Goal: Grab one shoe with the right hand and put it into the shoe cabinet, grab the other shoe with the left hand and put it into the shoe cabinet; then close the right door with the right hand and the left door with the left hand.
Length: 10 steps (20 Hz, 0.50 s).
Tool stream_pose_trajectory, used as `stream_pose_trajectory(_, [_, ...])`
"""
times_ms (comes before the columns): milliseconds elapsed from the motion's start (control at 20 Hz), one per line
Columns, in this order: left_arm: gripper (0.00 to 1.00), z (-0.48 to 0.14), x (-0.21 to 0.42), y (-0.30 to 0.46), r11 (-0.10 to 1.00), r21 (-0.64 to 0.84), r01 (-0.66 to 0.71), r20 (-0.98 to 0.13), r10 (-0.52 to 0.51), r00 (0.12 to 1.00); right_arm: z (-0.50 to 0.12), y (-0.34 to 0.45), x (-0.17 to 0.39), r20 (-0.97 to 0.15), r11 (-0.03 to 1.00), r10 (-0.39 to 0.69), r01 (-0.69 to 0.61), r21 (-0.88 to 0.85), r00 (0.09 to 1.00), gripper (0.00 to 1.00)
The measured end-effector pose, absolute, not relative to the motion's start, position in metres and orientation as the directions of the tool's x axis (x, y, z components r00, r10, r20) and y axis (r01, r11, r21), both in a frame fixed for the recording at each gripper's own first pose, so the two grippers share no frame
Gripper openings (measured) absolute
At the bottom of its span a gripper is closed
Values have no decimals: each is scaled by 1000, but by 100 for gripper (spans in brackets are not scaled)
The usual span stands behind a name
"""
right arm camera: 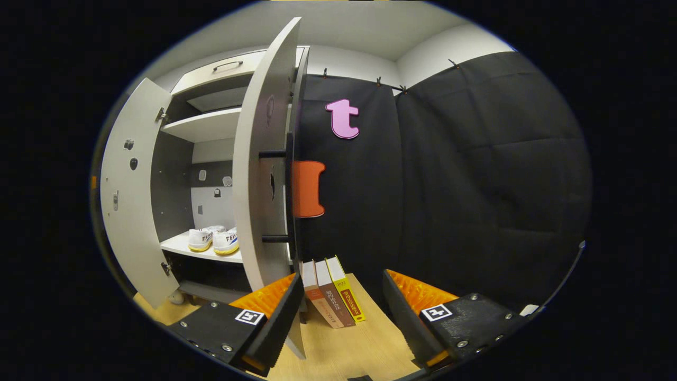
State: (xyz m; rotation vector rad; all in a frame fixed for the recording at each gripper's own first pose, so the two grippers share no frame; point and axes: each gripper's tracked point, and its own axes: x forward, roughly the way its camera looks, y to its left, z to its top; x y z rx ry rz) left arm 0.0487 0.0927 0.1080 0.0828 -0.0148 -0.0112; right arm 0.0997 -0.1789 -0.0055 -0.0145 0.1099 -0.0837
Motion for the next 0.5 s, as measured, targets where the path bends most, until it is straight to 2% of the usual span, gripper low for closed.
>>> stream_pose_trajectory(150, [97, 106, 43, 110, 997, 81, -16, 10, 15, 1000, -36, -175, 116, -172, 998, -54, 58, 18, 984, 93])
stream_pose_trajectory(250, [97, 107, 39, 118, 997, 71, -27, 18, 26, 1000, -35, -163, 122, -162, 999, -13, 18, 30, 987, 93])
stream_pose_trajectory(500, [97, 112, 35, 140, 994, 90, -64, 25, 62, 998, -30, -156, 125, -132, 1000, -3, 2, -4, 991, 91])
